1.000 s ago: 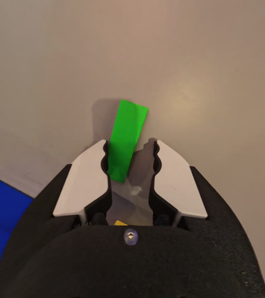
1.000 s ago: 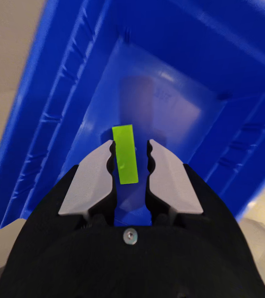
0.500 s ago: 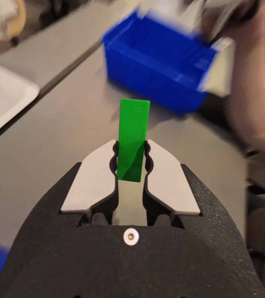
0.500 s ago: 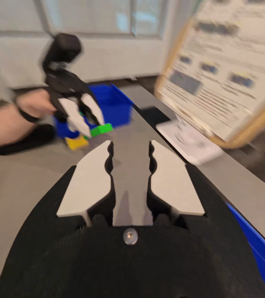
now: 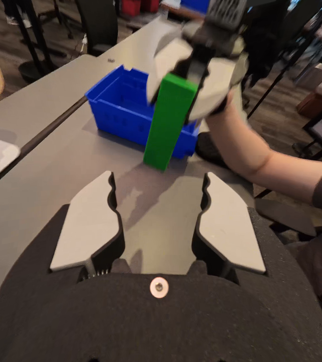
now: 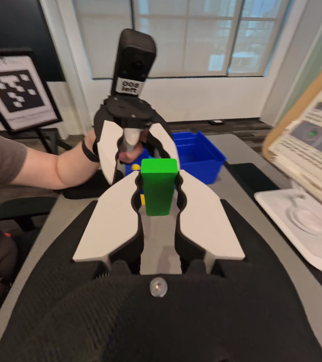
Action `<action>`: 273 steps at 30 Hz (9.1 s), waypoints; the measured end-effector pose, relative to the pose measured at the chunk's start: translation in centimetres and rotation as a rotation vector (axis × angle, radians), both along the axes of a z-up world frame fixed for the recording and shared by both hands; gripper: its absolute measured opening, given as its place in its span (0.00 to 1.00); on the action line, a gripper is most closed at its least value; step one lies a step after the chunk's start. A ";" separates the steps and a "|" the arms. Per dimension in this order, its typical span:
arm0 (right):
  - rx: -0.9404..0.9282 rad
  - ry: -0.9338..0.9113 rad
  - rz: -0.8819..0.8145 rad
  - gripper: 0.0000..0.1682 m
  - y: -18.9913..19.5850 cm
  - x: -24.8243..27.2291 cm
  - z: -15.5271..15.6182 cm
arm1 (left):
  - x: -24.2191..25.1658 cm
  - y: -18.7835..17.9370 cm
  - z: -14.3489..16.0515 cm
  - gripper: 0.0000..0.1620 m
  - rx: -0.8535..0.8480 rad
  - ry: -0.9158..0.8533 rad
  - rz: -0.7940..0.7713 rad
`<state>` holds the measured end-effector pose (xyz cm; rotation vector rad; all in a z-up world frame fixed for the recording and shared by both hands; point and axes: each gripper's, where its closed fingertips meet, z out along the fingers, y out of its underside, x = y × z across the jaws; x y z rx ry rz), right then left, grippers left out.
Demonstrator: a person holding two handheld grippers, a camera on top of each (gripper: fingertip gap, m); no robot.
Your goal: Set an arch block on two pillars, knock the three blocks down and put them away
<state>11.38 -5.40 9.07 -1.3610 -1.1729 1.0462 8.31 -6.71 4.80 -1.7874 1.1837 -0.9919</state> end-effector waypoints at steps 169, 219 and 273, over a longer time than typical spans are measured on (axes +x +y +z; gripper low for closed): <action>-0.835 -1.120 -0.721 0.11 5.5 17.3 -21.8 | -18.3 4.3 -17.0 0.27 -0.649 0.743 0.538; -1.042 -0.973 -0.858 0.03 6.8 20.8 -7.2 | -25.2 5.9 9.6 0.46 0.552 0.101 1.144; -0.955 -0.917 -0.712 0.12 8.8 2.0 -21.2 | -43.3 2.3 -12.7 0.35 -0.576 0.580 1.169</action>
